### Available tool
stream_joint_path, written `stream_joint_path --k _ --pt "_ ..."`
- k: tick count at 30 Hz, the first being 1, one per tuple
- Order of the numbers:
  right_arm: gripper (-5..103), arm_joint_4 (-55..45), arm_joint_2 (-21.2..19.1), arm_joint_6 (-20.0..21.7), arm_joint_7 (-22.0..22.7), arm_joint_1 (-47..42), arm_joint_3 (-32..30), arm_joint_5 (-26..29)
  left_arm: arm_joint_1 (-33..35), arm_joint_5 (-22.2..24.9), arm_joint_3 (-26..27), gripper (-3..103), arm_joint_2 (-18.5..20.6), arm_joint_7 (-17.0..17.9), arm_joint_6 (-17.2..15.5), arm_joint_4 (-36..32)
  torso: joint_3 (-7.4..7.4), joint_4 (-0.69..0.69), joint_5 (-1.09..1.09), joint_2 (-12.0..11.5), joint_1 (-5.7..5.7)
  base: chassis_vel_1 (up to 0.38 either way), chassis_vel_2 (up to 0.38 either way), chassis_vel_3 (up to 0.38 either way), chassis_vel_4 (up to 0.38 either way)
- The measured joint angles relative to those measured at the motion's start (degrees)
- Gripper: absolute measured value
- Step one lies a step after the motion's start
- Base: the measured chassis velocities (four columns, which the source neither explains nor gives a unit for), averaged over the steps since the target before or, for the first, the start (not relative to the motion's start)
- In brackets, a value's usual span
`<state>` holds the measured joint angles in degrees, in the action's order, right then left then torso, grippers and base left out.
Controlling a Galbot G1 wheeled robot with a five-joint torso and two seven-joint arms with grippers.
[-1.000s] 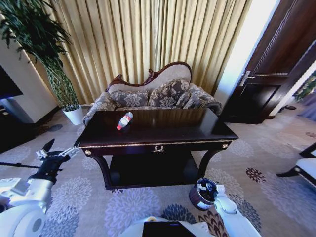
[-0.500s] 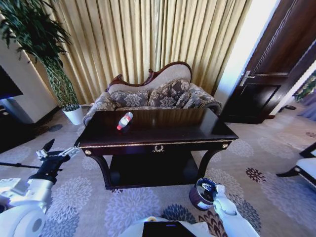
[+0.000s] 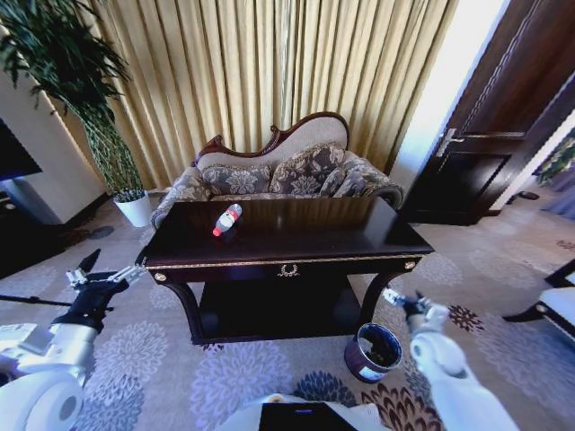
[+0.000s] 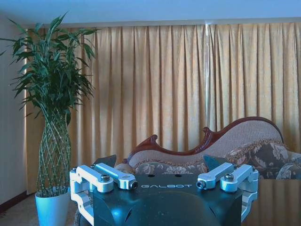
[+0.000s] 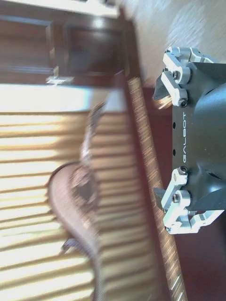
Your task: Move to the front of the table and place the trash on the table into the trash bin.
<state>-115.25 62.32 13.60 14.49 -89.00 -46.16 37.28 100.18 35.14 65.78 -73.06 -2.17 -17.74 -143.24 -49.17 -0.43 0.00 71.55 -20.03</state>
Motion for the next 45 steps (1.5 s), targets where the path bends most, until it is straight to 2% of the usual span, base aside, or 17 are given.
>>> stream_joint_path --k 1,4,8,10,15,24,45 --pt "100 0.00 0.00 0.00 0.00 0.00 0.00 0.00 0.00 0.00 0.00 100 0.00 0.00 0.00 0.00 0.00 0.00 0.00 0.00 0.00 0.000 0.000 0.000 0.000" --pt "100 -8.85 0.16 0.17 -0.05 -3.39 -1.34 2.94 -0.12 0.00 -0.12 100 -0.27 -0.01 0.00 0.00 0.00 0.01 0.00 0.00 0.00 0.000 0.000 0.000 0.000" --pt "100 -17.26 0.74 -0.56 -1.43 -6.05 -1.54 4.00 -0.35 0.34 -0.15 100 -0.17 -0.01 0.23 0.00 0.00 0.00 -0.01 0.00 0.00 0.000 0.000 0.000 0.000" --pt "100 -23.38 0.99 -1.30 -2.66 -7.73 0.02 3.31 -0.53 1.31 -0.07 100 0.16 0.00 0.71 0.00 0.00 0.00 -0.01 0.00 0.00 0.000 0.000 0.000 0.000" --pt "100 -28.81 0.45 -1.02 -3.40 -8.97 3.44 1.23 -0.60 1.90 -0.05 100 0.46 0.01 1.07 0.00 0.00 0.01 -0.02 0.01 0.00 0.000 0.000 0.000 0.000" --pt "100 -28.73 -0.81 0.94 -3.13 -10.25 3.62 -0.68 -0.46 1.94 -0.38 100 0.43 0.01 1.10 0.00 0.00 0.01 0.00 0.00 0.00 0.000 0.000 0.000 0.000" --pt "100 -28.12 -1.02 1.07 -3.07 -9.42 4.03 -1.36 -0.18 1.51 -0.38 100 -0.02 0.22 0.71 0.00 -0.01 0.01 0.00 0.00 0.00 -0.040 0.043 0.038 -0.042"
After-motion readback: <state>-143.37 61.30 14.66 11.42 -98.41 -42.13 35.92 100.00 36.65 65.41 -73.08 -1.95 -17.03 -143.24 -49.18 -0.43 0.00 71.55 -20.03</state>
